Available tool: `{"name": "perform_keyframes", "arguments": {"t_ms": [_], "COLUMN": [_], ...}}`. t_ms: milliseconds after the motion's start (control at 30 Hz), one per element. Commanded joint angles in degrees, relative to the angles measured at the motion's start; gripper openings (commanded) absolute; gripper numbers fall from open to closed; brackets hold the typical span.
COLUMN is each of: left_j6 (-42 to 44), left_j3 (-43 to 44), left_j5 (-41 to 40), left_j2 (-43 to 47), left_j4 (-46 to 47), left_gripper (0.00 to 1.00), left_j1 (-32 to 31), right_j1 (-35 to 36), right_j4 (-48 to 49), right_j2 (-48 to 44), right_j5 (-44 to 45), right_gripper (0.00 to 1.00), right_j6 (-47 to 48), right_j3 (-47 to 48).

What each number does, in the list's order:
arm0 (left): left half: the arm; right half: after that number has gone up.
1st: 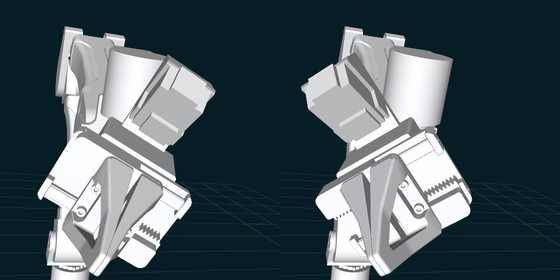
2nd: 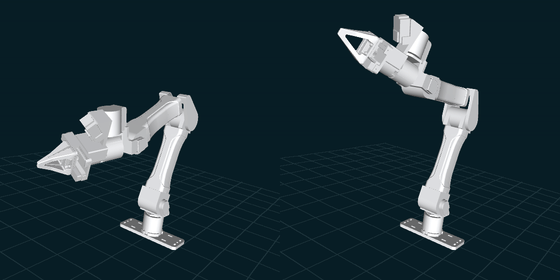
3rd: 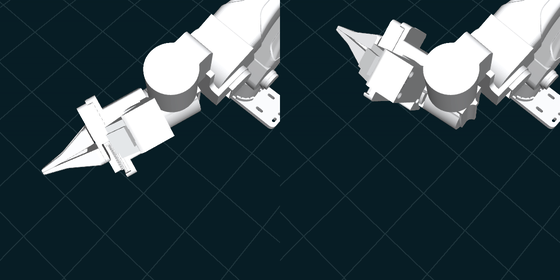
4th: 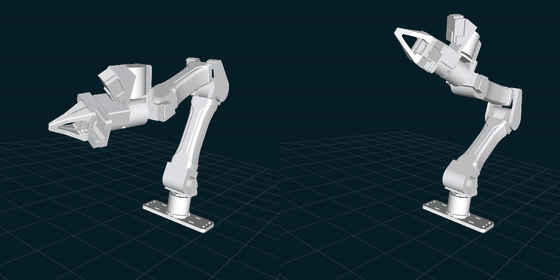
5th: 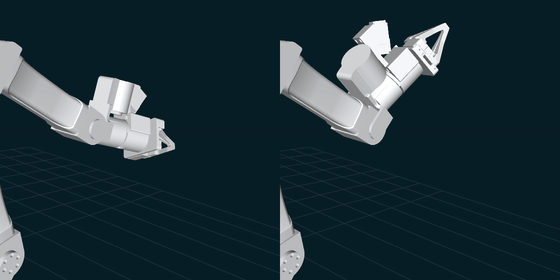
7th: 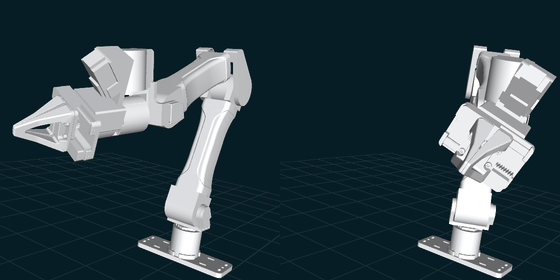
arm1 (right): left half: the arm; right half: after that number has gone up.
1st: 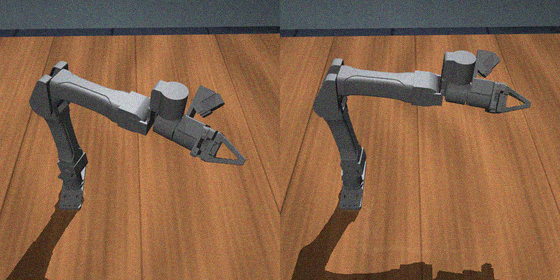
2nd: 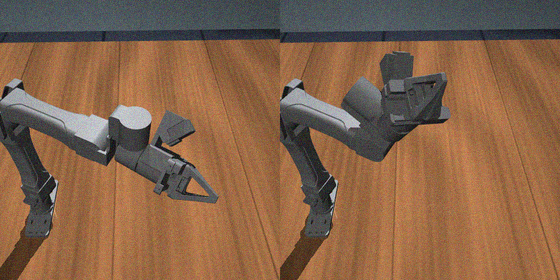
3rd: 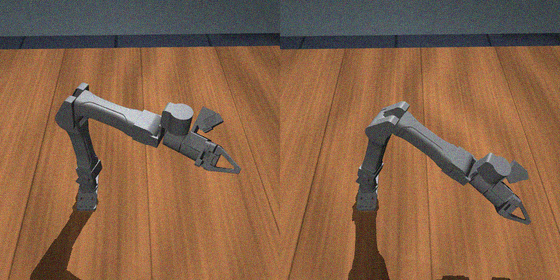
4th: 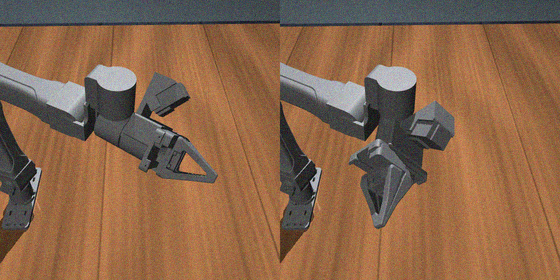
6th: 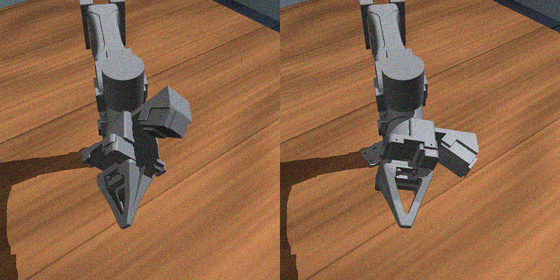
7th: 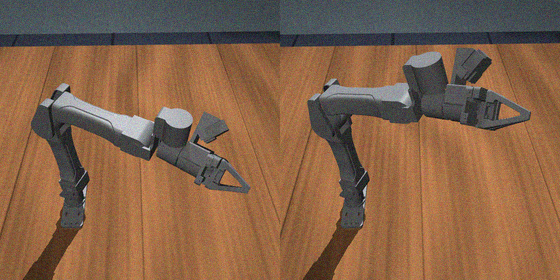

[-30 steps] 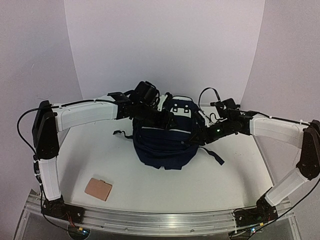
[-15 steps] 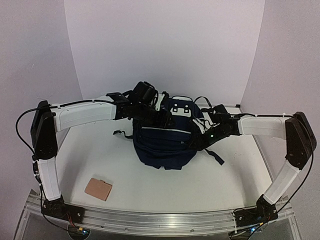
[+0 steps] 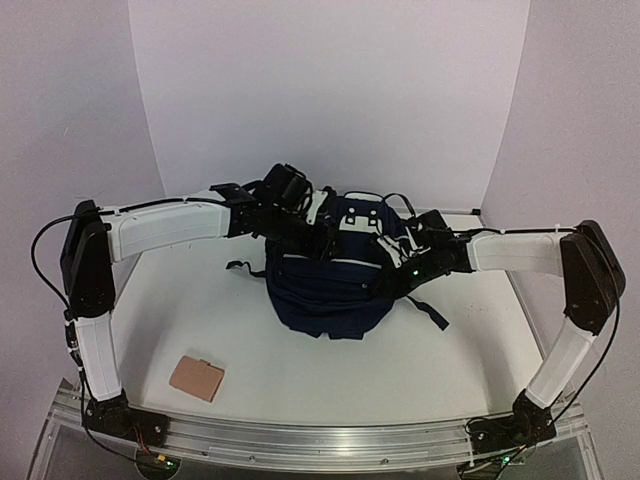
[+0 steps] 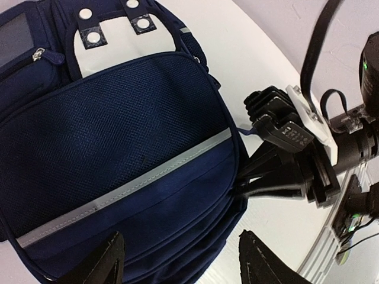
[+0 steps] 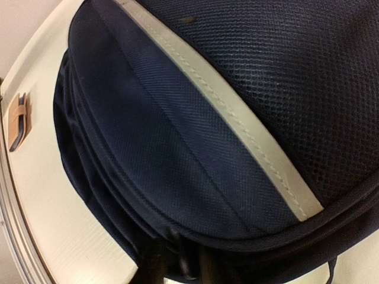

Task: Pack the student bag
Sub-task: Zip the student bag at the center of the board.

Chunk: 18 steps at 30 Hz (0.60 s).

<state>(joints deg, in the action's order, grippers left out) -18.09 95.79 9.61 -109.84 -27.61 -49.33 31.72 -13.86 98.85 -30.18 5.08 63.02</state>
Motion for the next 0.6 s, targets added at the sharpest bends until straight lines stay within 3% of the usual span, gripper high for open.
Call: {"name": "perform_keyframes", "arguments": {"t_ms": [0,67,233,567], "left_j6": [11.96,19.20,33.46,49.98], "left_j3": [-1.91,-3.68,-5.16,-2.23], "left_j5": [3.26,4.07,2.21,-6.03], "left_j2": [2.48,2.89,1.36,-7.10], "left_j4": [-0.84,-0.40,0.93,4.23], "left_gripper": [0.66,0.66,0.65,0.66], "left_j1": [0.64,0.42,-0.12,-3.39], "right_j1": [0.37,0.37,0.36,0.21], "right_j4": [0.68,0.55,0.09,-0.85], "right_j2": [0.58,-0.05,-1.75,-4.33], "right_j5": [2.34,2.45,2.39,0.90], "right_gripper": [0.07,0.01,0.00,0.00], "right_j6": [1.01,0.98,-1.00,-3.80], "right_j3": [1.27,1.15,1.57,0.91]}}
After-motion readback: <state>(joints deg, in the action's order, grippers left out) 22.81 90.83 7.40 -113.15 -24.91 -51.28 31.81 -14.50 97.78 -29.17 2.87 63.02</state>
